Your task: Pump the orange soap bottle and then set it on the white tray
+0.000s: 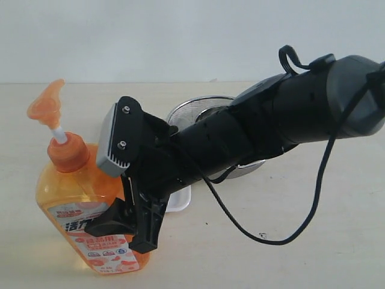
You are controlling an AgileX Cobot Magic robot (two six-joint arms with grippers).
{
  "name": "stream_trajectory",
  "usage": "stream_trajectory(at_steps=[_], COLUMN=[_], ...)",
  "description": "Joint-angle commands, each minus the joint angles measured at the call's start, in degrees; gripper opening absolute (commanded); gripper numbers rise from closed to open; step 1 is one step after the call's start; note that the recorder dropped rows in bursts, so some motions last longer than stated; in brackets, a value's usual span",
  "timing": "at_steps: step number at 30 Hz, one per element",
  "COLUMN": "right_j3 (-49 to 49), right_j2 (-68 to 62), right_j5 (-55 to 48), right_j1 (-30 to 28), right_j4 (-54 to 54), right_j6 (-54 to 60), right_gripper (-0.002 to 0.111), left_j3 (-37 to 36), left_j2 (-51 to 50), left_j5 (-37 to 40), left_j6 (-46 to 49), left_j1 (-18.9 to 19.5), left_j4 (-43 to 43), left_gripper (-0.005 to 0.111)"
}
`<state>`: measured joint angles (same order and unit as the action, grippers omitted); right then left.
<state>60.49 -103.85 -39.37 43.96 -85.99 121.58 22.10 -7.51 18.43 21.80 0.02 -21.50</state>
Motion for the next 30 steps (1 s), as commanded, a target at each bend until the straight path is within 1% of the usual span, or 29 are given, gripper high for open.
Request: stream_trajectory(at_steps=[1, 3, 7, 10, 11, 13, 15, 19, 20, 22, 25, 30], right_j3=[0.75, 0.75, 0.75, 0.75, 0.75, 0.75, 0.75, 0.75, 0.75, 0.75, 0.75, 0.75], right_j2=[0.85, 0.85, -0.10, -0.74, -0.88, -0.77, -0.77, -0.77, -0.77, -0.77, -0.77, -0.77], right_j5=[-2.20, -2.20, -2.35, -3.63, -3.64, -3.64, -4.02, -4.11, -4.17, -4.41, -4.55, -4.55], right_j1=[0.01, 0.01, 0.01, 0.01, 0.01, 0.01, 0.01, 0.01, 0.01, 0.01, 0.01, 0.01], right_j4=[-1.89, -1.89, -1.89, -1.89, -1.89, -1.89, -1.89, -1.49, -1.49, -1.38, -1.38, -1.38], right_j6=[0.40, 0.40, 0.40, 0.40, 0.40, 0.40, 0.40, 0.40, 0.40, 0.40, 0.40, 0.40], right_gripper=[0.000, 0.000, 0.000, 0.000, 0.000, 0.000, 0.000, 0.000, 0.000, 0.000, 0.000, 0.000], left_j3=[1.56, 1.89, 1.89, 1.99, 2.35, 3.70, 5.90, 12.31, 14.11, 17.88, 23.37, 31.41], left_j2=[-0.20, -0.20, -1.24, -4.92, -8.06, -11.55, -15.87, -25.70, -27.86, -33.35, -41.40, -53.27], left_j5=[-2.75, -3.59, -3.85, -2.47, -1.35, 0.81, 3.80, 10.19, 11.56, 15.94, 23.65, 33.91], left_j6=[1.60, 1.60, 2.11, 6.44, 9.99, 16.84, 26.38, 51.07, 54.21, 59.97, 64.92, 66.16], left_j1=[0.31, 0.31, 0.31, 0.31, 0.31, 0.31, 0.31, 0.31, 0.31, 0.31, 0.31, 0.31], left_j4=[-1.24, -5.72, -10.24, -11.87, -15.45, -19.83, -25.68, -40.24, -42.64, -46.54, -48.59, -49.78], left_gripper=[0.005, 0.005, 0.005, 0.005, 0.005, 0.005, 0.005, 0.005, 0.005, 0.005, 0.005, 0.005])
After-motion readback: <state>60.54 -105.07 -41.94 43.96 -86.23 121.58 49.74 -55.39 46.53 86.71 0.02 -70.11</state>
